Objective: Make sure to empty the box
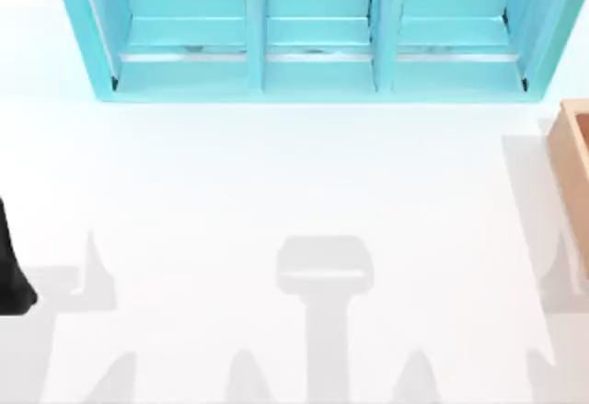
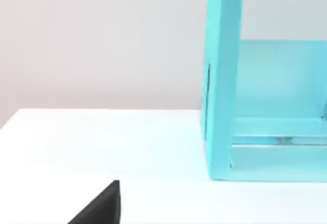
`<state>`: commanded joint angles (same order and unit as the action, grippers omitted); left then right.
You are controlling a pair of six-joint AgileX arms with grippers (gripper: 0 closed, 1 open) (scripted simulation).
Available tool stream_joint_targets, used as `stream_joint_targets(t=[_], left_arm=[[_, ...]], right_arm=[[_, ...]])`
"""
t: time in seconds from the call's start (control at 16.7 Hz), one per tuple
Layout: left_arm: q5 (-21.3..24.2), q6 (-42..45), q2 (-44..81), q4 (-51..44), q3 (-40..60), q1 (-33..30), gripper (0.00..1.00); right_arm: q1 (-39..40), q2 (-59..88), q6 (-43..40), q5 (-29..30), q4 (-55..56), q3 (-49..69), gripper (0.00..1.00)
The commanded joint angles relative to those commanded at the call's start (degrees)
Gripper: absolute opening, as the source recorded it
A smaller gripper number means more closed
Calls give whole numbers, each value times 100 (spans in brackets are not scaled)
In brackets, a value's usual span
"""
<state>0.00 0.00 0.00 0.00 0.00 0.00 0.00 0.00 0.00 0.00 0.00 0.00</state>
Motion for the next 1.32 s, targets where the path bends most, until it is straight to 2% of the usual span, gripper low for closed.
stream_joint_targets(t=[0.24,0.48,1.08,1.32], left_arm=[[0,0,0,0,0,0,100],[0,0,0,0,0,0,100],[0,0,0,0,0,0,100],[0,0,0,0,0,0,100]], right_arm=[[-68,191,-65,-4,-184,185,100],[-381,1282,-356,-16,-1180,1178,100],[-1332,6522,-1249,-32,-4904,4831,100],[-1671,8129,-1564,-42,-6135,6042,100]])
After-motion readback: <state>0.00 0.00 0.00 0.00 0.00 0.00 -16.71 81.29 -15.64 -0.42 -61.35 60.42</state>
